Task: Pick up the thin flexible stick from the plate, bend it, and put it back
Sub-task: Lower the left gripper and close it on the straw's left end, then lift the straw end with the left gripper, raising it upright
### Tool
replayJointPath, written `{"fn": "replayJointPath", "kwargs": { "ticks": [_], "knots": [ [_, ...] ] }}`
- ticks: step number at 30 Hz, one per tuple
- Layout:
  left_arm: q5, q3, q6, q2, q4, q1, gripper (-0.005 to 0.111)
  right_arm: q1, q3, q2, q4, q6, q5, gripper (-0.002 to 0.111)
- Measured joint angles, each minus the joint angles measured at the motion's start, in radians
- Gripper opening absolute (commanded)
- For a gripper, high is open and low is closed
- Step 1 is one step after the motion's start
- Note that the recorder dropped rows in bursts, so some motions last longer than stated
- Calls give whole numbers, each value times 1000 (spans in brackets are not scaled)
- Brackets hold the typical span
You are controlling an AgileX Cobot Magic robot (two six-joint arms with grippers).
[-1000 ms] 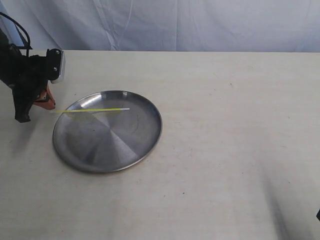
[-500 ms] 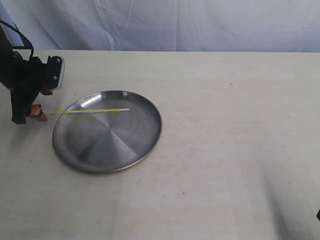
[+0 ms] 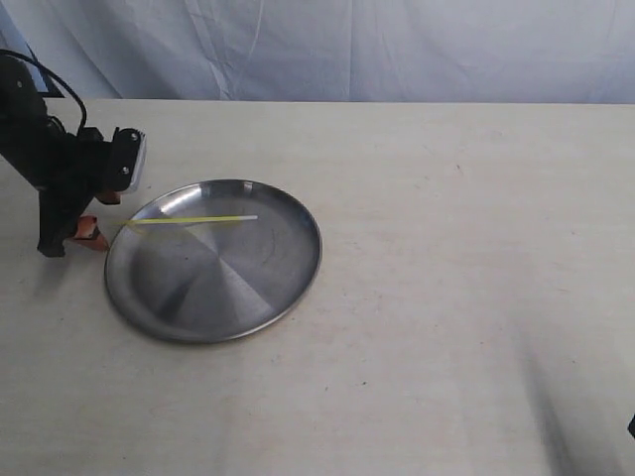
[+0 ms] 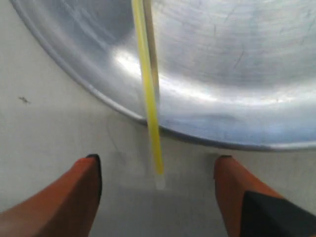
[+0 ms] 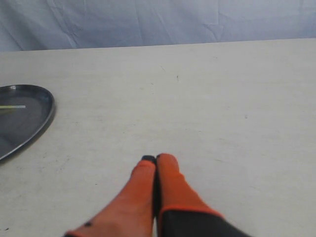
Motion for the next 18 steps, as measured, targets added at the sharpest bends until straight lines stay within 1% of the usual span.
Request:
{"fn": "replayJointPath", "kwargs": {
  "ticks": [3, 5, 11, 14, 15, 18],
  "knots": [
    [-2, 0, 0, 4, -3, -11, 61, 0, 0, 0, 0, 0, 0, -1],
    [-6, 0, 0, 4, -3, -13, 54, 0, 0, 0, 0, 0, 0, -1],
    [-9, 0, 0, 5, -3, -13, 16, 0, 0, 0, 0, 0, 0, -1],
    [-9, 0, 0, 5, -3, -13, 2, 0, 0, 0, 0, 0, 0, -1],
    [-9, 0, 0, 5, -3, -13, 0, 0, 0, 0, 0, 0, 0, -1],
    [-9, 0, 2, 5, -3, -13, 0, 0, 0, 0, 0, 0, 0, -1]
  ]
}}
